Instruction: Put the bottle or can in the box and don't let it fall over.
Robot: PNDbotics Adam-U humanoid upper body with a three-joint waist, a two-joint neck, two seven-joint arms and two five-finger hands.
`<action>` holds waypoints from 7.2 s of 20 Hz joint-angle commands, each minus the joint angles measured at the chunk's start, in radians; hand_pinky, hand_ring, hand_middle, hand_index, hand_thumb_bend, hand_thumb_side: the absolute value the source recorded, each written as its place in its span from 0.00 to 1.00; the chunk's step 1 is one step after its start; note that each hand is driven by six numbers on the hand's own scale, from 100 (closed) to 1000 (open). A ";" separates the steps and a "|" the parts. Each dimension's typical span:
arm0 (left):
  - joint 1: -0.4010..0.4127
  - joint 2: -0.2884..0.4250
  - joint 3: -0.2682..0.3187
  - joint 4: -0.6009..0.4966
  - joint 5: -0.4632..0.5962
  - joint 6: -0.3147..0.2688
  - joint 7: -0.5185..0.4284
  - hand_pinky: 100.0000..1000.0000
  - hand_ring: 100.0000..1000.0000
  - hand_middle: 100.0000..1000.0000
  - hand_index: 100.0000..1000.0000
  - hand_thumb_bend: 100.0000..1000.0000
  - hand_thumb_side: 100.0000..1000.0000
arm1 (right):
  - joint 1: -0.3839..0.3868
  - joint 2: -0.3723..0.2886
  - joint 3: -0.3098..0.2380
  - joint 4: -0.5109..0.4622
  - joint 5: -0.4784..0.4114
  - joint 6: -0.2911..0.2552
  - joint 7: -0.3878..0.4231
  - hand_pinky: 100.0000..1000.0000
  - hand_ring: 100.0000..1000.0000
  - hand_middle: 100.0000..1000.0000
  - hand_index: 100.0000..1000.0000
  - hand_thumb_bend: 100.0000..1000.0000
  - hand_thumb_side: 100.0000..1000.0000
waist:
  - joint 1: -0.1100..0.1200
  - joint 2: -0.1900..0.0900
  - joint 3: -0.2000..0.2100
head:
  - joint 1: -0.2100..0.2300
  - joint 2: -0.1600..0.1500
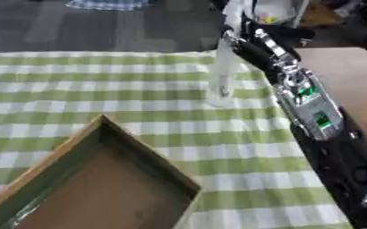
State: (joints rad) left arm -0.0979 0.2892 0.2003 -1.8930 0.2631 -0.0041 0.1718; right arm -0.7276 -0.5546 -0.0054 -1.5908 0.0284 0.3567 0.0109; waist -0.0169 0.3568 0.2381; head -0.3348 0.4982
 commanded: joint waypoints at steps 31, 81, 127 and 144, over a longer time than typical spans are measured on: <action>-0.007 0.011 0.001 -0.011 -0.004 -0.002 -0.016 1.00 0.61 0.80 0.77 0.09 0.85 | -0.055 -0.001 0.002 0.027 0.034 0.043 -0.028 0.97 1.00 1.00 1.00 0.00 0.60 | 0.002 -0.009 0.009 | -0.013 -0.010; -0.004 0.007 0.001 -0.010 -0.006 -0.004 -0.026 1.00 0.61 0.80 0.78 0.09 0.85 | -0.089 0.014 -0.003 0.121 0.040 0.050 -0.042 0.96 1.00 1.00 1.00 0.00 0.49 | 0.006 -0.010 0.013 | -0.019 -0.019; -0.003 0.006 -0.002 -0.009 -0.009 -0.002 -0.038 1.00 0.62 0.80 0.78 0.09 0.85 | -0.157 0.038 -0.008 0.192 0.075 0.048 -0.049 0.96 1.00 1.00 1.00 0.00 0.61 | 0.012 -0.010 0.014 | -0.028 -0.033; -0.001 0.002 -0.004 -0.008 -0.009 -0.001 -0.042 1.00 0.62 0.80 0.78 0.09 0.85 | -0.167 0.041 -0.011 0.221 0.089 0.053 -0.052 0.96 1.00 1.00 1.00 0.00 0.56 | 0.010 -0.007 0.015 | -0.025 -0.030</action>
State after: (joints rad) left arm -0.0975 0.2797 0.1942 -1.8923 0.2577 -0.0048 0.1334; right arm -0.8794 -0.4972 -0.0090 -1.3623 0.1101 0.4095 -0.0398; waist -0.0086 0.3637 0.2532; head -0.3620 0.4803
